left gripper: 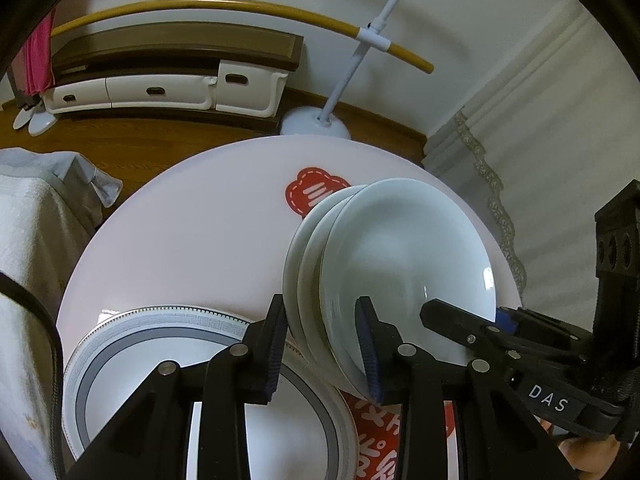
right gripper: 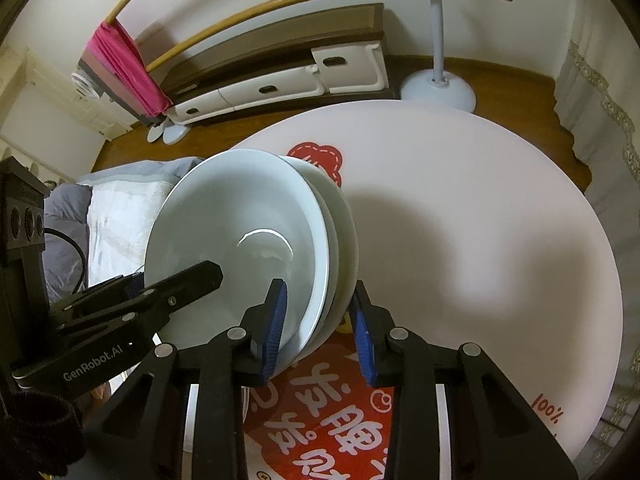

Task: Organize plates and bowls
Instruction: 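Lower the held bowl stack onto the grey-rimmed plate stack with the right gripper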

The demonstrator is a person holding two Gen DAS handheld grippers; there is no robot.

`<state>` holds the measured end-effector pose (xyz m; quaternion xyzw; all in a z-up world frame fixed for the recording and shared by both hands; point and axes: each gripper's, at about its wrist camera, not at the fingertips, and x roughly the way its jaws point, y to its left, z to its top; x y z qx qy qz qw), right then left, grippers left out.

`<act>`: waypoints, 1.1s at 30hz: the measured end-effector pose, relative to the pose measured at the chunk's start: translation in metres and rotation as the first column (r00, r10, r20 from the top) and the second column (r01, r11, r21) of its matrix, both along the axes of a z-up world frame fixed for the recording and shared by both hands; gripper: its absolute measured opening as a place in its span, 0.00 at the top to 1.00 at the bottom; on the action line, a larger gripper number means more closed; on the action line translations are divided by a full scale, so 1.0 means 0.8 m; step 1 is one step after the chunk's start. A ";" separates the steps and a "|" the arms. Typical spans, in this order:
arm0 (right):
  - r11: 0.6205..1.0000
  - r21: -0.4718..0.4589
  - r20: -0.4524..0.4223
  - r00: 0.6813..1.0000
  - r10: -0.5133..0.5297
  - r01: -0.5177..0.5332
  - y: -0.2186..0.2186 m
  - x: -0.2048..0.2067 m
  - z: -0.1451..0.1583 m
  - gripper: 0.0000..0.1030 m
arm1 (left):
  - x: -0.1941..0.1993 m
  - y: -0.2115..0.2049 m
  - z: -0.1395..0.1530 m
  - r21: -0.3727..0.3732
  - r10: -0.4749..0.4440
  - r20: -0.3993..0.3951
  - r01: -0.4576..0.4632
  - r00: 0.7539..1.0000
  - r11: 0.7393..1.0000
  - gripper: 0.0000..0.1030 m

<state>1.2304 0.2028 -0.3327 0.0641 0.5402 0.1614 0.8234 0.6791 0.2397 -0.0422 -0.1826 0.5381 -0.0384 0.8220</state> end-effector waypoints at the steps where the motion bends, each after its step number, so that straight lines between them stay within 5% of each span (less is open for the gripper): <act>1: 1.000 0.000 0.000 1.000 0.000 0.000 0.000 0.000 0.000 0.69 | -0.002 -0.001 0.000 0.002 -0.005 0.000 0.005 1.000 1.000 0.71; 15: 1.000 0.014 0.033 0.999 -0.010 0.009 -0.004 -0.020 0.026 0.69 | -0.031 -0.005 0.030 0.006 -0.017 0.042 0.017 0.999 1.000 0.71; 33: 0.999 0.011 0.076 0.996 0.050 -0.051 0.045 -0.111 0.055 0.69 | -0.154 0.021 0.069 0.033 0.025 0.096 -0.029 0.995 0.999 0.71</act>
